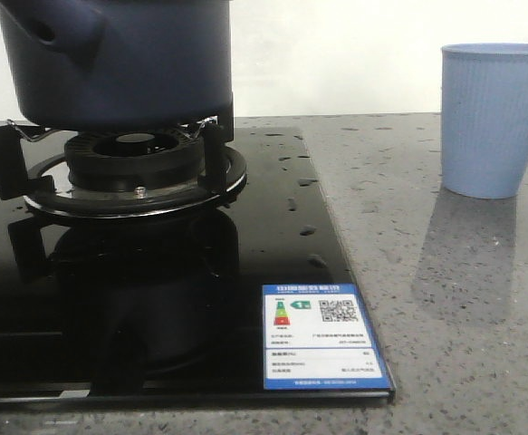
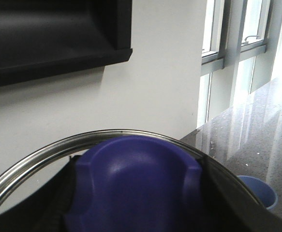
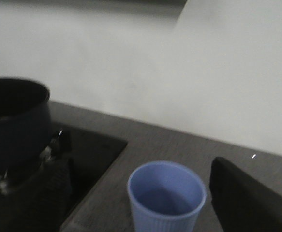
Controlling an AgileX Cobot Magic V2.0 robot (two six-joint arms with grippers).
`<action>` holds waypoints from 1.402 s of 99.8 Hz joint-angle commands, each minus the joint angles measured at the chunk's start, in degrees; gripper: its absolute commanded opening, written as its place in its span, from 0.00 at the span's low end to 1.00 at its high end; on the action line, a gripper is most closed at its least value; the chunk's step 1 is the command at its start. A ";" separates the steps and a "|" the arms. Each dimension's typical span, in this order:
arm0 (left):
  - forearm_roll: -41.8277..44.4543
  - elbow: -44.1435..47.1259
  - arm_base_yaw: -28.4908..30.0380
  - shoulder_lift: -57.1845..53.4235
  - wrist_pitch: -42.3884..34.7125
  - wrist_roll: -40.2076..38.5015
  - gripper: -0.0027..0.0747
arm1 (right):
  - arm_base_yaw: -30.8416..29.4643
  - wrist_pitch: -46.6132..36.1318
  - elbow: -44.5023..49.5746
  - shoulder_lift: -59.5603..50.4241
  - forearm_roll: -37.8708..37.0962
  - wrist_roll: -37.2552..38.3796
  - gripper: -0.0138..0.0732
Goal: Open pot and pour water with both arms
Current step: 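Move the right gripper toward the light blue ribbed cup, then close the right gripper around the light blue cup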
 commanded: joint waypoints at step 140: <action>-4.78 -2.31 0.11 -3.44 3.53 -1.48 0.31 | 8.60 -16.93 5.23 13.69 9.23 -4.27 0.76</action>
